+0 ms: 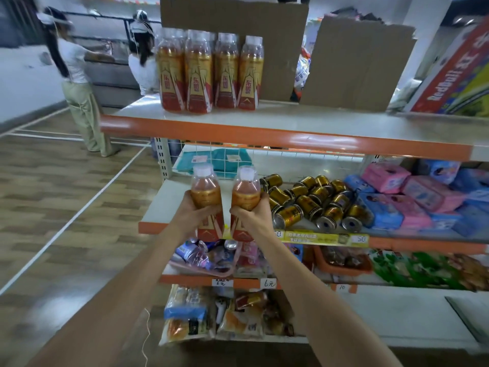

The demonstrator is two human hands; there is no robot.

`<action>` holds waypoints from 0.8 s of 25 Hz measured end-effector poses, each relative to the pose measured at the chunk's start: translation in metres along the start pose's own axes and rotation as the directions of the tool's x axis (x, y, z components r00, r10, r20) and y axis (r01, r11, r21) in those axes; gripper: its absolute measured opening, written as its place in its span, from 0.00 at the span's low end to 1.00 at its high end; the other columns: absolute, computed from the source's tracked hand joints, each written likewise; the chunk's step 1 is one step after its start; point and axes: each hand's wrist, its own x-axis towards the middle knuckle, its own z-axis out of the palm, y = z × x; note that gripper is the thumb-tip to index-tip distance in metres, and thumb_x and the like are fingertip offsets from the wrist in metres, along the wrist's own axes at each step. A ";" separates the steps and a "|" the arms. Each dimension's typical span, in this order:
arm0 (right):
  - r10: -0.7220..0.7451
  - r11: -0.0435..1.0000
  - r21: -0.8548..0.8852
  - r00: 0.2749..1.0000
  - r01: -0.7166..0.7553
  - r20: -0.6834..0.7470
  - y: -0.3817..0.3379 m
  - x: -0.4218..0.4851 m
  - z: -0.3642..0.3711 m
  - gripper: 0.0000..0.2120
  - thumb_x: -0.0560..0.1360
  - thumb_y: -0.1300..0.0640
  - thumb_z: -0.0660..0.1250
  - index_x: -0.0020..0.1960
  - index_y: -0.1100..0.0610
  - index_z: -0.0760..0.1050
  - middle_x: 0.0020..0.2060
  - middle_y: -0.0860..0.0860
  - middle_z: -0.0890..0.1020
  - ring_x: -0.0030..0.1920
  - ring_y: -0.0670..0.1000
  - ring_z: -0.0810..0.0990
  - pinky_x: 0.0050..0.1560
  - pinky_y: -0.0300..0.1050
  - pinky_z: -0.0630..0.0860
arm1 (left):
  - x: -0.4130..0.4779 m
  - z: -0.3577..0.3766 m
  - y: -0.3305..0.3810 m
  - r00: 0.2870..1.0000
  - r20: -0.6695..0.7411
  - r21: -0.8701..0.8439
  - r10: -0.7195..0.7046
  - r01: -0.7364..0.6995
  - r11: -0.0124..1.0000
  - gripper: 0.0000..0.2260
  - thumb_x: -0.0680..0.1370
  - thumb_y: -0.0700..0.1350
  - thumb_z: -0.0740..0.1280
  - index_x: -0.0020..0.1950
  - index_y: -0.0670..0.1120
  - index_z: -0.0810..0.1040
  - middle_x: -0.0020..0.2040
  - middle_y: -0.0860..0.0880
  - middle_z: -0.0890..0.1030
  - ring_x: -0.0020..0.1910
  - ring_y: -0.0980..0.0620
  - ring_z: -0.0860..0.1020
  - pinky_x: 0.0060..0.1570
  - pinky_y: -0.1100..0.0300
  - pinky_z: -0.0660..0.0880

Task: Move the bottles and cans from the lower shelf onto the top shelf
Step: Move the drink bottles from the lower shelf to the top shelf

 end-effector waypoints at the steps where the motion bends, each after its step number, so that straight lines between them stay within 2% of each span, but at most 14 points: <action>1: -0.009 1.000 0.001 1.000 0.009 0.006 -0.003 -0.001 -0.001 0.31 0.66 0.62 0.78 0.61 0.53 0.63 0.51 0.53 0.78 0.49 0.50 0.81 0.45 0.39 0.77 | -0.001 -0.002 0.008 0.999 0.036 -0.002 0.018 -0.018 1.000 0.27 0.67 0.40 0.78 0.62 0.40 0.72 0.51 0.40 0.82 0.50 0.41 0.83 0.43 0.54 0.80; 5: -0.067 0.998 0.011 0.998 0.067 -0.017 -0.020 -0.006 -0.005 0.27 0.66 0.62 0.77 0.59 0.55 0.66 0.47 0.51 0.78 0.44 0.49 0.81 0.41 0.40 0.79 | -0.005 -0.007 0.038 0.987 0.131 0.028 0.091 -0.096 0.995 0.26 0.67 0.44 0.76 0.64 0.47 0.74 0.54 0.42 0.83 0.55 0.45 0.82 0.55 0.48 0.78; 9: -0.130 0.991 0.022 0.992 0.130 0.003 -0.042 -0.008 -0.011 0.26 0.66 0.63 0.76 0.58 0.57 0.68 0.46 0.52 0.79 0.42 0.49 0.80 0.40 0.39 0.80 | -0.006 -0.009 0.069 0.971 0.158 0.038 0.177 -0.185 0.982 0.16 0.73 0.42 0.74 0.58 0.55 0.76 0.54 0.47 0.83 0.54 0.50 0.82 0.57 0.49 0.76; 11: -0.154 0.988 0.030 0.988 0.154 -0.001 -0.055 -0.009 -0.013 0.26 0.65 0.63 0.77 0.58 0.57 0.69 0.47 0.53 0.80 0.43 0.50 0.82 0.40 0.40 0.81 | -0.005 -0.015 0.088 0.960 0.191 0.039 0.206 -0.217 0.975 0.15 0.75 0.41 0.72 0.58 0.55 0.77 0.55 0.46 0.83 0.56 0.49 0.82 0.59 0.47 0.75; 14: -0.216 0.976 0.038 0.976 0.215 0.005 -0.074 -0.009 -0.016 0.26 0.63 0.61 0.77 0.57 0.55 0.69 0.47 0.55 0.81 0.45 0.54 0.83 0.45 0.49 0.83 | -0.003 -0.027 0.118 0.947 0.225 0.012 0.230 -0.239 0.971 0.22 0.74 0.43 0.73 0.65 0.50 0.72 0.60 0.42 0.80 0.59 0.46 0.80 0.61 0.41 0.74; 17: -0.270 0.962 0.060 0.962 0.268 0.029 -0.092 -0.007 -0.019 0.26 0.62 0.60 0.77 0.55 0.54 0.69 0.48 0.58 0.81 0.47 0.59 0.83 0.46 0.57 0.83 | -0.001 -0.034 0.146 0.936 0.243 0.006 0.256 -0.265 0.964 0.26 0.71 0.45 0.74 0.67 0.47 0.72 0.61 0.41 0.79 0.60 0.45 0.80 0.63 0.40 0.73; 20: -0.321 0.947 0.037 0.946 0.320 0.035 -0.116 -0.005 -0.022 0.26 0.64 0.59 0.77 0.58 0.57 0.71 0.48 0.58 0.81 0.47 0.59 0.83 0.46 0.58 0.83 | 0.001 -0.036 0.170 0.931 0.219 0.015 0.292 -0.303 0.953 0.29 0.69 0.47 0.76 0.68 0.46 0.71 0.61 0.41 0.80 0.59 0.45 0.80 0.63 0.41 0.73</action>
